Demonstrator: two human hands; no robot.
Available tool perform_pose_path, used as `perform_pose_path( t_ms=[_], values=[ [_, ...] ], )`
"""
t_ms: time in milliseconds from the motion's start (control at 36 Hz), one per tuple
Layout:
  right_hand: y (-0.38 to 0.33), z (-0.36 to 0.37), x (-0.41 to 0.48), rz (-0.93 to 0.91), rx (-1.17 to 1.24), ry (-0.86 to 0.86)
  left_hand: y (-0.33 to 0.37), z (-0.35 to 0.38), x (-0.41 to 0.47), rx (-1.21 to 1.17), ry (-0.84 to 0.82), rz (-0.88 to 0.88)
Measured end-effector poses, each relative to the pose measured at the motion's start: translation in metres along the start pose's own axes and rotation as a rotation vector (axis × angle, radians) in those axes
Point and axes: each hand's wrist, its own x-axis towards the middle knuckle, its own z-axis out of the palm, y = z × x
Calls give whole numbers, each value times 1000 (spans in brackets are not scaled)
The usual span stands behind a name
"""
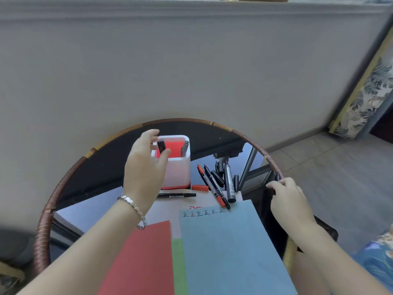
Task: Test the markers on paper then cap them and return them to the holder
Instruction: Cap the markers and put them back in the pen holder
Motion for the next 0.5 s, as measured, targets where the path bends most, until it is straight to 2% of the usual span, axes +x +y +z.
perform_pose_path(
  t_ms=[111,167,250,333,500],
  values=[
    [2,0,1,13,220,2,16,4,-19,71,158,237],
    [3,-1,0,-6,366,13,29,13,-30,17,127,382],
    [4,-5,-3,-39,523,44,41,39,-39,29,-164,498],
    [4,-11,-8,-67,602,68,45,74,-43,137,-499,405],
    [9,-20,-18,-100,710,76,38,134,-32,440,-731,390]
  ],
)
